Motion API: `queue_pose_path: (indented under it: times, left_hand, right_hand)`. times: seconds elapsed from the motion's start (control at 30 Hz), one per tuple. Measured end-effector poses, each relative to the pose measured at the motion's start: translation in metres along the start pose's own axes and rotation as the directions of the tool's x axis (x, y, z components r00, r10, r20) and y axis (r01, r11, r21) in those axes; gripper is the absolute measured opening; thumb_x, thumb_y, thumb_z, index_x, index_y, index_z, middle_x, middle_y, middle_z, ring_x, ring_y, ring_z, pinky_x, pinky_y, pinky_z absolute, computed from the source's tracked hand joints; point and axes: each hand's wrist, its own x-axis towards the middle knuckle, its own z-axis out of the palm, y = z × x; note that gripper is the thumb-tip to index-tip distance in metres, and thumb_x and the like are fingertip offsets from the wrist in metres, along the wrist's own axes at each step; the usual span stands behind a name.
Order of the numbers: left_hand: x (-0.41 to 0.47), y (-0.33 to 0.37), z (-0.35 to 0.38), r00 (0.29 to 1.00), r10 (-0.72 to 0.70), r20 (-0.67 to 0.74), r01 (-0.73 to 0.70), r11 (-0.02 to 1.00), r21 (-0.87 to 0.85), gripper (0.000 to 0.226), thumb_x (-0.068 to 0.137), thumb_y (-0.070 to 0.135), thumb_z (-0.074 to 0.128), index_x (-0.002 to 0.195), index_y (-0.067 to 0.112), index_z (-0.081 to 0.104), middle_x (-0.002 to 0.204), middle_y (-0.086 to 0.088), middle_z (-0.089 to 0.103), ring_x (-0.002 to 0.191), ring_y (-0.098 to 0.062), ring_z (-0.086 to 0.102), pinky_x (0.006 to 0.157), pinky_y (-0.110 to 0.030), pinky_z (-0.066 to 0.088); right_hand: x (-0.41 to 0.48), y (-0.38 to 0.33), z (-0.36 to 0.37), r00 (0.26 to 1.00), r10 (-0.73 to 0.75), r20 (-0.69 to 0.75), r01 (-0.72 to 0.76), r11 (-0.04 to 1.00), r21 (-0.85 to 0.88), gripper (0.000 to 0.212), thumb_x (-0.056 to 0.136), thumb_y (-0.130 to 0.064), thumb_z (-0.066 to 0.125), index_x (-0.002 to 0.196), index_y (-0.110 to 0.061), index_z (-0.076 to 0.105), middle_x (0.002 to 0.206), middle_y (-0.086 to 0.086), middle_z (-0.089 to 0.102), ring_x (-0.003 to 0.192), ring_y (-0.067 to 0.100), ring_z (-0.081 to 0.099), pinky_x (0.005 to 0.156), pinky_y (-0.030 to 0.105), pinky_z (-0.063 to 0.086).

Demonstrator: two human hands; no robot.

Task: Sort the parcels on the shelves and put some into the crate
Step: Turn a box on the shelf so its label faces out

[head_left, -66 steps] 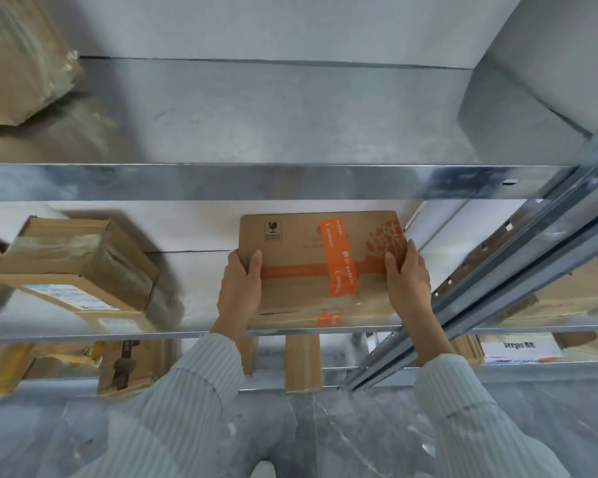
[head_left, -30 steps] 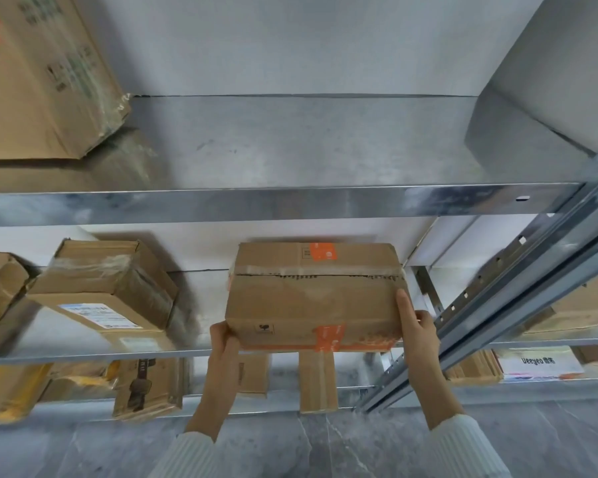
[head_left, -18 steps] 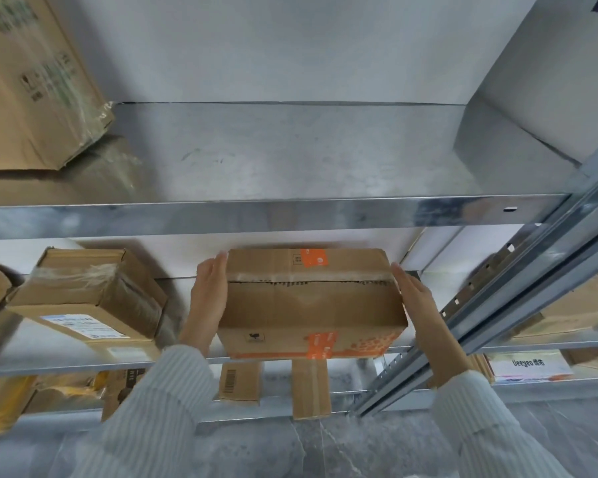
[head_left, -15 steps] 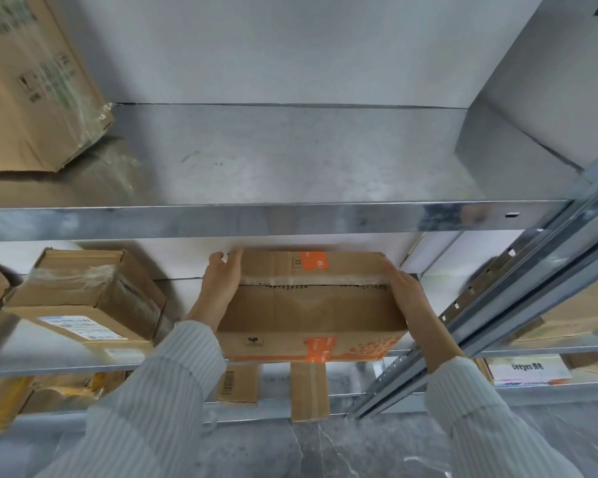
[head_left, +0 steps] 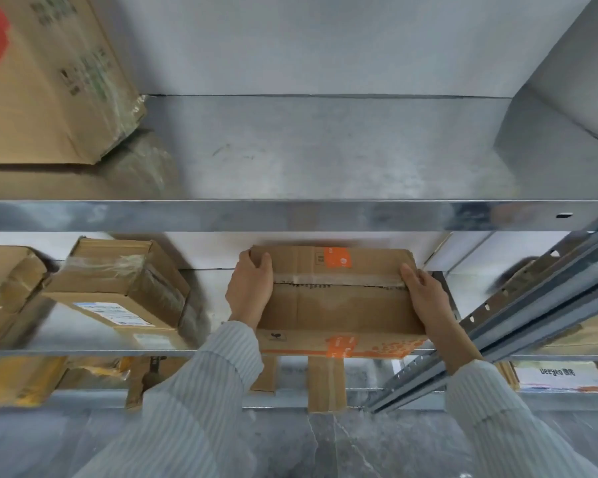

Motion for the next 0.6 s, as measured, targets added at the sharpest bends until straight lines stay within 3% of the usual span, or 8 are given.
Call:
queue_pose_path:
  times: [0.17, 0.23, 0.3, 0.4, 0.47, 0.6]
  left_hand:
    - [-0.011, -0.004, -0.007, 0.989, -0.142, 0.04, 0.146, 0.907, -0.394, 0.034, 0.093, 0.051, 0.042, 0.121, 0.032, 0.047, 0.11, 0.006, 0.055, 0.106, -0.021, 0.05, 0.105, -0.049, 0.036]
    - [-0.024, -0.008, -0.015, 0.984, -0.176, -0.021, 0.139, 0.837, -0.529, 0.02, 0.095, 0.047, 0.044, 0.109, 0.033, 0.049, 0.102, 0.009, 0.052, 0.102, -0.016, 0.048, 0.104, -0.039, 0.034]
    - [-0.038, -0.011, -0.024, 0.977, -0.201, -0.077, 0.107, 0.766, -0.633, 0.019, 0.096, 0.042, 0.049, 0.106, 0.026, 0.053, 0.092, 0.011, 0.052, 0.091, -0.009, 0.047, 0.091, -0.031, 0.033]
    - [-0.052, -0.016, -0.035, 0.965, -0.198, -0.172, 0.022, 0.715, -0.699, 0.021, 0.093, 0.035, 0.057, 0.104, 0.018, 0.059, 0.086, 0.011, 0.056, 0.081, -0.003, 0.049, 0.082, -0.024, 0.036]
    - [-0.056, -0.019, -0.037, 0.959, -0.181, -0.216, -0.032, 0.69, -0.723, 0.016, 0.093, 0.028, 0.059, 0.103, 0.016, 0.059, 0.087, 0.012, 0.058, 0.081, -0.001, 0.052, 0.074, -0.014, 0.039]
    - [-0.061, -0.025, -0.037, 0.951, -0.157, -0.265, -0.112, 0.625, -0.773, 0.016, 0.093, 0.013, 0.051, 0.107, 0.016, 0.059, 0.09, 0.011, 0.061, 0.084, 0.0, 0.058, 0.068, -0.007, 0.046]
  right_hand:
    - [-0.038, -0.001, -0.011, 0.993, -0.082, -0.09, 0.076, 0.995, -0.068, 0.037, 0.1, -0.042, 0.039, 0.116, -0.014, 0.057, 0.096, 0.001, 0.058, 0.092, 0.021, 0.054, 0.08, 0.03, 0.036]
    - [-0.058, -0.001, -0.012, 0.987, -0.102, -0.125, 0.104, 0.995, 0.008, 0.031, 0.1, -0.042, 0.042, 0.109, -0.017, 0.058, 0.096, 0.001, 0.058, 0.093, 0.02, 0.054, 0.08, 0.029, 0.035]
    - [-0.076, -0.007, -0.013, 0.981, -0.102, -0.167, 0.124, 0.984, 0.13, 0.026, 0.099, -0.044, 0.043, 0.097, -0.023, 0.058, 0.09, -0.001, 0.056, 0.086, 0.016, 0.05, 0.08, 0.03, 0.035]
    - [-0.09, -0.017, -0.013, 0.957, -0.122, -0.262, 0.179, 0.962, 0.204, 0.034, 0.096, -0.049, 0.045, 0.086, -0.021, 0.061, 0.08, -0.004, 0.057, 0.073, 0.007, 0.049, 0.067, 0.029, 0.039]
    - [-0.091, -0.017, -0.012, 0.943, -0.119, -0.312, 0.186, 0.963, 0.196, 0.034, 0.096, -0.048, 0.047, 0.089, -0.018, 0.063, 0.08, -0.007, 0.059, 0.072, 0.001, 0.049, 0.062, 0.02, 0.039]
    - [-0.088, -0.015, -0.009, 0.936, -0.1, -0.337, 0.181, 0.96, 0.215, 0.019, 0.095, -0.033, 0.053, 0.1, -0.019, 0.066, 0.089, -0.011, 0.063, 0.079, -0.005, 0.053, 0.066, 0.015, 0.039]
